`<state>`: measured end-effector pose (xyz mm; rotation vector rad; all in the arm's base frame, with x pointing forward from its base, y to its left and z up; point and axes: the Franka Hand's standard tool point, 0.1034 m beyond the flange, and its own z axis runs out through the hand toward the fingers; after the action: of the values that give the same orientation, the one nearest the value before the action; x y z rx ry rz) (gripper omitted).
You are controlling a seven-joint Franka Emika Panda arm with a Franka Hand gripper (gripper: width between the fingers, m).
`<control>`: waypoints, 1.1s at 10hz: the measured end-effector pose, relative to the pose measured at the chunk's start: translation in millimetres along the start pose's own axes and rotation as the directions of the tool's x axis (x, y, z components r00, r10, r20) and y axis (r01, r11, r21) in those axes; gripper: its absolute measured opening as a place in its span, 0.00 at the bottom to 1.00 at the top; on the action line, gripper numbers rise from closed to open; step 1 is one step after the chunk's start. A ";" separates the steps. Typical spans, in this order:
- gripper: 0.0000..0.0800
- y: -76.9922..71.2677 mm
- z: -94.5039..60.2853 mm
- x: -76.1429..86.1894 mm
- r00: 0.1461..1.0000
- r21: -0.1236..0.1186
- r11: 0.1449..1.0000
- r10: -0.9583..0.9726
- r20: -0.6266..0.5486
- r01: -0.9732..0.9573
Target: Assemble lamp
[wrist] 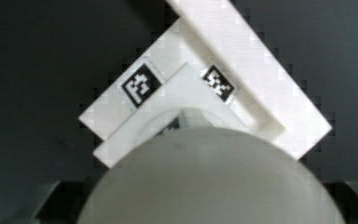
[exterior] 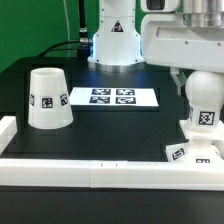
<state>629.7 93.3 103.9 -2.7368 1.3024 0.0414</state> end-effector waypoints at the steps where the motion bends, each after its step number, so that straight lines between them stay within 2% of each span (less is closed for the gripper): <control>1: 0.72 -1.0 -0.3 -1.0 0.996 0.005 0.996 0.085 0.006 -0.085; 3: 0.72 -1.3 -1.2 -0.7 0.958 0.019 0.958 0.285 0.040 -0.285; 5: 0.72 0.0 -1.5 1.0 0.947 0.017 0.948 0.316 0.048 -0.317; 7: 0.86 -0.3 -1.0 -0.3 0.963 0.018 0.964 0.264 0.048 -0.265; 9: 0.87 1.5 -2.8 -3.4 0.983 -0.007 0.985 0.172 0.064 -0.172; 11: 0.87 0.6 -2.5 -3.7 0.991 0.000 0.993 0.118 0.064 -0.118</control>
Offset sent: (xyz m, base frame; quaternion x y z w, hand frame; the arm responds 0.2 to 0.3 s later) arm -0.0018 -0.0080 0.0033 0.0143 -0.0212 0.1738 0.9844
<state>626.8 95.4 106.6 -2.6289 1.4433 0.1354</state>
